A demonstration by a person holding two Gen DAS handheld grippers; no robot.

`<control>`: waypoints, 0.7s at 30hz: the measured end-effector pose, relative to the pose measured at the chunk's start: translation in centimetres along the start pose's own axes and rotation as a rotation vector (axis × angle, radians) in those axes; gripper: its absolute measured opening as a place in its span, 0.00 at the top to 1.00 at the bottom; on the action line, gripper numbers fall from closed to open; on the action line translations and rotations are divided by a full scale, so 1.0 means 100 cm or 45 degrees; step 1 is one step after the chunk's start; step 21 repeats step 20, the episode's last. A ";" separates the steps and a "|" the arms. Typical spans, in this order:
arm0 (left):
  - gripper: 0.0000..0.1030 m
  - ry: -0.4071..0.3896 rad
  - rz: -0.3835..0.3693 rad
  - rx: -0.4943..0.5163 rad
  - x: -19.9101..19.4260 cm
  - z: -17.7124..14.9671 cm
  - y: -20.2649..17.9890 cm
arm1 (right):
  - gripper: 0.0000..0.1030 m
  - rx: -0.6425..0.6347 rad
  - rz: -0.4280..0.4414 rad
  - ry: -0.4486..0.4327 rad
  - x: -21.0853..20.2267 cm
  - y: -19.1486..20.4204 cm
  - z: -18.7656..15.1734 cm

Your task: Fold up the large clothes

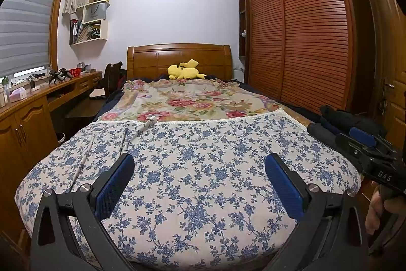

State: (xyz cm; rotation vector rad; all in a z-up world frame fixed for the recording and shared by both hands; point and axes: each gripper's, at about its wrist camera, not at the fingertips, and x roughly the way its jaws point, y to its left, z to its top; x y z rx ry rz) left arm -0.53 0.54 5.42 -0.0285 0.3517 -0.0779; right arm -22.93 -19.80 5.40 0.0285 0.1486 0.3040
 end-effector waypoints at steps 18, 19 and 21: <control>0.00 0.002 -0.009 0.005 -0.002 0.003 0.002 | 0.20 0.002 -0.002 -0.001 0.000 0.002 0.000; 0.00 0.003 -0.008 0.005 -0.001 0.003 0.005 | 0.20 0.002 -0.003 -0.001 0.000 0.002 0.000; 0.00 0.003 -0.008 0.005 -0.002 0.003 0.003 | 0.20 0.003 -0.002 -0.001 0.000 0.002 0.000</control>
